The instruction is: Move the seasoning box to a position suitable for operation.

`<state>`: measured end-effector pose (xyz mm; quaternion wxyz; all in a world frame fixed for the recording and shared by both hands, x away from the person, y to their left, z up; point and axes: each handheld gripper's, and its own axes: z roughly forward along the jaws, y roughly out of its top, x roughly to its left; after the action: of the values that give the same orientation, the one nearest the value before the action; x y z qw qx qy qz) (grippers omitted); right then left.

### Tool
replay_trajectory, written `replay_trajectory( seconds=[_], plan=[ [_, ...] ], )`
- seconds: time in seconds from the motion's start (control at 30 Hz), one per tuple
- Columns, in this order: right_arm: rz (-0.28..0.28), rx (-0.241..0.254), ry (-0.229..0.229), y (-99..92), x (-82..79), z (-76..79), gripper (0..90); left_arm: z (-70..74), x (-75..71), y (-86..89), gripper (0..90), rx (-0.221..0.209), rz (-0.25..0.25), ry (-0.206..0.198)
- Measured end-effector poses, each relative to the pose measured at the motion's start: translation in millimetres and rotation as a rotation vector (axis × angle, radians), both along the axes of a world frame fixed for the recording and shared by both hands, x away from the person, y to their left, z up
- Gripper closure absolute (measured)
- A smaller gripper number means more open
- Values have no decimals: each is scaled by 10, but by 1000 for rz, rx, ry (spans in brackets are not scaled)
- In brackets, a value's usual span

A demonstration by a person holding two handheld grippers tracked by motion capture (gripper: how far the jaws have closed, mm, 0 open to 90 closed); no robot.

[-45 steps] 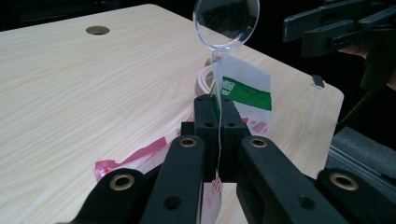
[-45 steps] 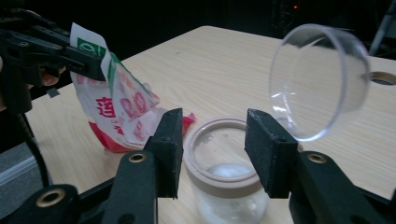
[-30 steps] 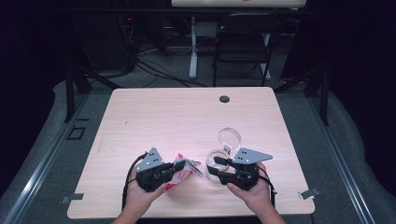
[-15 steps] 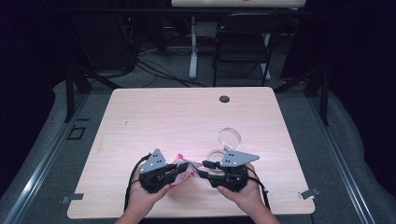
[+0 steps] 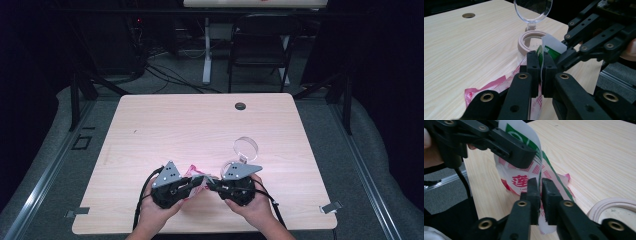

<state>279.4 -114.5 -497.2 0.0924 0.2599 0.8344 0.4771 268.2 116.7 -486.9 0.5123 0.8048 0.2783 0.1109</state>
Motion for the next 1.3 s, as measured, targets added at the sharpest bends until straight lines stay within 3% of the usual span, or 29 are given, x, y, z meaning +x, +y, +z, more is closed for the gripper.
replay_trajectory(
  seconds=[0.2, 0.47, 0.67, 0.87, 1.0, 1.13, 1.3],
  plan=[
    [-1, 12, 19, -21, 36, 3, 900, -10, -16, 12, 836, -8, -9, 0],
    [11, 31, 23, -14, 43, 39, 900, -58, -90, 97, 604, -1, 26, -19],
    [16, 30, 11, 17, 53, 68, 900, -135, -156, 191, 468, 43, 53, -37],
    [26, 40, 0, 58, 52, 97, 900, -292, -188, 257, 443, 84, 66, 0],
    [33, 39, -3, 70, 57, 105, 900, -375, -196, 255, 440, 122, 90, -23],
    [41, 42, -4, 78, 62, 108, 900, -445, -193, 244, 436, 150, 101, -3],
    [45, 47, -1, 79, 69, 108, 900, -545, -189, 220, 347, 201, 136, 0]
  ],
)
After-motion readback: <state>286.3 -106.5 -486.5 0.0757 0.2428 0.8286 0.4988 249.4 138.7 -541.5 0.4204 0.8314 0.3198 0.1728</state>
